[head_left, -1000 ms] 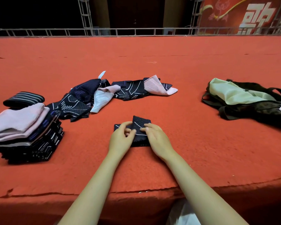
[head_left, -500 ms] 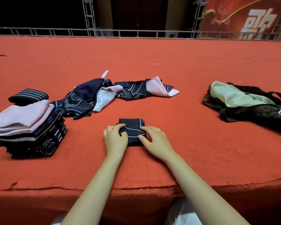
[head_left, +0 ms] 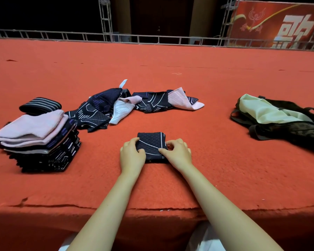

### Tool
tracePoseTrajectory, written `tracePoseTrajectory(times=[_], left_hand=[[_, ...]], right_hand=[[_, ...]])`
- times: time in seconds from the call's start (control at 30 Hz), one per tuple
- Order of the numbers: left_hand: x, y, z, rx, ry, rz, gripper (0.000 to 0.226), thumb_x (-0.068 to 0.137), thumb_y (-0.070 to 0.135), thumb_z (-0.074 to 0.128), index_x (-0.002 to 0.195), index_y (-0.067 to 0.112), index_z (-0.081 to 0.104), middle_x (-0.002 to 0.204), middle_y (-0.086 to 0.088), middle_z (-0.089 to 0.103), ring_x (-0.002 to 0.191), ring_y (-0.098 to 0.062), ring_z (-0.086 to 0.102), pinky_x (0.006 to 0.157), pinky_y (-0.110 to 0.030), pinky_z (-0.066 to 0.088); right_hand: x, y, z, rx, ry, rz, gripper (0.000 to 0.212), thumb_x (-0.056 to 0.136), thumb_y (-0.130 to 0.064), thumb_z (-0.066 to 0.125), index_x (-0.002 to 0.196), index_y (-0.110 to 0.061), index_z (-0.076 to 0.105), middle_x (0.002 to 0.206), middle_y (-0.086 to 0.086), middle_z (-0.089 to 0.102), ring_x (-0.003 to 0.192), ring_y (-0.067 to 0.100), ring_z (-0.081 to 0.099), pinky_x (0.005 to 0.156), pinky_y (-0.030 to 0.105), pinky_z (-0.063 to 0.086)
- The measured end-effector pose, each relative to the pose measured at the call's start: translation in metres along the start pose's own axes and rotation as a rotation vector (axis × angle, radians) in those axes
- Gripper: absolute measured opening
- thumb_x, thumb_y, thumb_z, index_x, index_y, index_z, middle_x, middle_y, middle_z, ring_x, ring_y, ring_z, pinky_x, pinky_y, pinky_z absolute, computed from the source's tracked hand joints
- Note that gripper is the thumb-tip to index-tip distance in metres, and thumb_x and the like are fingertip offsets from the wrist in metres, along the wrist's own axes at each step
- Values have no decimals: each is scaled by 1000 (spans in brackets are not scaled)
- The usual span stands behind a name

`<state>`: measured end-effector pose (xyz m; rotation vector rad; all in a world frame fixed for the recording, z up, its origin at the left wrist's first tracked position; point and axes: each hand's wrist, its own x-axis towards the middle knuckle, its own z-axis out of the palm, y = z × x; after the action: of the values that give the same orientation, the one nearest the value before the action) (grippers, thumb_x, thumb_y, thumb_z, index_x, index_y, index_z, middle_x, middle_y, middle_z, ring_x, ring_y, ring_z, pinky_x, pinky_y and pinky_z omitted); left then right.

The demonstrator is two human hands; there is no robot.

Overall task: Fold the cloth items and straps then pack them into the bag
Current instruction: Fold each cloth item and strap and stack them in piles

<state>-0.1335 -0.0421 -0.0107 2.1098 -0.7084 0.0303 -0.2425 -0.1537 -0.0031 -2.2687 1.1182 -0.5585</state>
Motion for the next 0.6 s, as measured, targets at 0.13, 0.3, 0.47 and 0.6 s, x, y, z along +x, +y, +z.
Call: tracePoseTrajectory(times=[0.13, 0.3, 0.47, 0.6], left_hand=[[-1, -1, -1, -44, -57, 15, 50, 79, 1, 49, 125, 20, 57, 126, -7, 56, 117, -26, 48, 101, -31, 35], [-2, -4, -4, -101, -132, 41, 46, 83, 8, 58, 127, 21, 54, 126, -7, 56, 118, -23, 49, 102, -34, 38], [-4, -7, -10, -119, -254, 85, 50, 84, 14, 60, 132, 22, 49, 128, -7, 53, 121, -24, 47, 106, -34, 36], [2, -5, -21, -251, -377, 45, 52, 90, 17, 52, 140, 23, 39, 133, -11, 49, 125, -25, 46, 108, -40, 35]], right_hand=[[-3, 0, 0, -22, 5, -8, 28, 80, -47, 64, 97, -26, 71, 110, -4, 57, 114, 19, 45, 94, 34, 31], [-10, -4, -4, 57, 4, -73, 14, 82, -38, 67, 89, -26, 62, 97, -10, 61, 101, 11, 49, 90, 31, 33], [-33, -19, -5, 589, 51, -110, 29, 83, 3, 60, 99, -18, 49, 92, -7, 58, 92, 15, 57, 75, 13, 44], [-42, -55, -11, 748, 80, -159, 57, 86, 10, 46, 134, -19, 44, 117, -3, 59, 106, 9, 57, 90, 14, 46]])
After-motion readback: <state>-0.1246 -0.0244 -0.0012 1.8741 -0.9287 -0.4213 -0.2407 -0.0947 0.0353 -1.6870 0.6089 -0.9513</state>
